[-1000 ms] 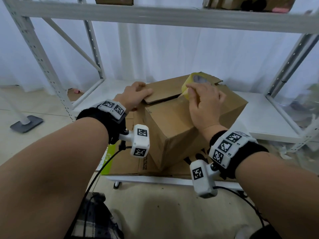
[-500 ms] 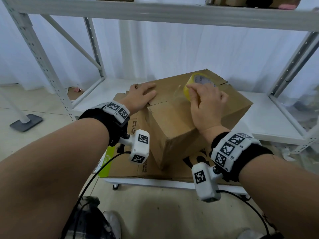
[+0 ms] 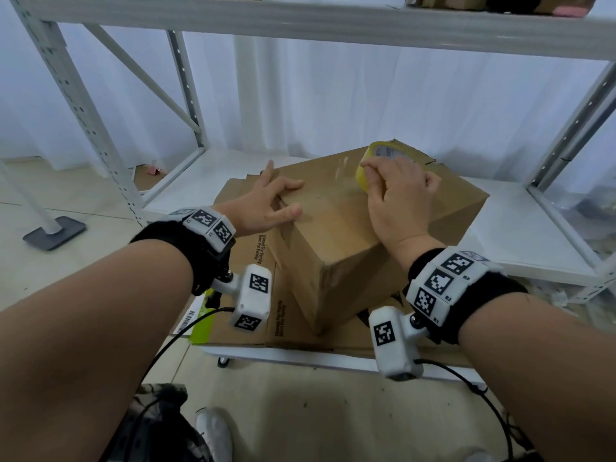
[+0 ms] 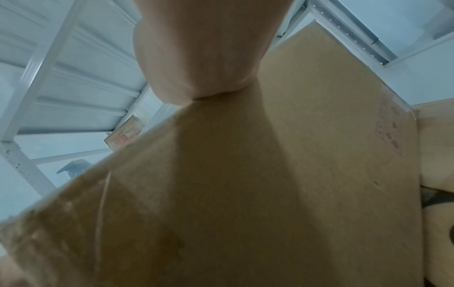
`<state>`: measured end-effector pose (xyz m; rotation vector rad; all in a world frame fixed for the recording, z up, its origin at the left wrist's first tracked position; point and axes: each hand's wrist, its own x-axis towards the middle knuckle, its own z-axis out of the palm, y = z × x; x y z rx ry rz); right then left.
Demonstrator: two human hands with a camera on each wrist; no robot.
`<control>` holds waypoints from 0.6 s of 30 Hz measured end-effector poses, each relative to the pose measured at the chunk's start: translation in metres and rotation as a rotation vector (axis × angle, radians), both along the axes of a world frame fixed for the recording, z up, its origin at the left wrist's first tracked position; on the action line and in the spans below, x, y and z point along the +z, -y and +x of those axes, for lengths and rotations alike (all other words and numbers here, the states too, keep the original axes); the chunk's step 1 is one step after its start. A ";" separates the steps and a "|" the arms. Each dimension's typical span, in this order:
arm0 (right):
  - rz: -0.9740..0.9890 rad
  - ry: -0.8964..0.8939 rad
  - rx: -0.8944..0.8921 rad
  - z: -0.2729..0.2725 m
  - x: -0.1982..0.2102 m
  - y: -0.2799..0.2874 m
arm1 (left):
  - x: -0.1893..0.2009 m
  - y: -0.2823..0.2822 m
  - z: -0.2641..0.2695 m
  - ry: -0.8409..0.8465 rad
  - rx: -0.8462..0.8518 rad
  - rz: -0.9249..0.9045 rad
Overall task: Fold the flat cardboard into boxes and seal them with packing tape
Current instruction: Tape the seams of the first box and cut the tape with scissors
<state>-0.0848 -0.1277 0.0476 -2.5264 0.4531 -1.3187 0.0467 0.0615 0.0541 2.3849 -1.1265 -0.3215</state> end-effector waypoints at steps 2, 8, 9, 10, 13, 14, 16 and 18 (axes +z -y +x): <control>-0.009 -0.033 -0.004 0.001 0.002 -0.001 | 0.001 0.000 -0.005 0.024 -0.011 -0.030; 0.047 -0.044 0.007 0.005 0.008 -0.002 | -0.001 0.004 -0.005 0.038 0.019 -0.094; 0.038 -0.033 0.019 0.006 0.008 -0.004 | -0.002 0.004 -0.005 0.039 0.024 -0.093; 0.018 -0.019 0.028 0.006 0.006 -0.005 | -0.002 0.005 -0.006 0.044 0.031 -0.094; -0.011 0.033 0.027 0.007 0.003 -0.008 | -0.001 0.007 -0.012 0.013 0.050 -0.138; 0.001 0.047 0.023 0.008 0.002 -0.008 | 0.000 0.008 -0.014 -0.019 0.060 -0.151; 0.014 0.045 0.017 0.009 0.004 -0.009 | 0.001 0.011 -0.015 -0.066 0.076 -0.144; 0.000 0.001 0.025 0.009 0.006 -0.009 | 0.002 0.012 -0.015 -0.106 0.090 -0.137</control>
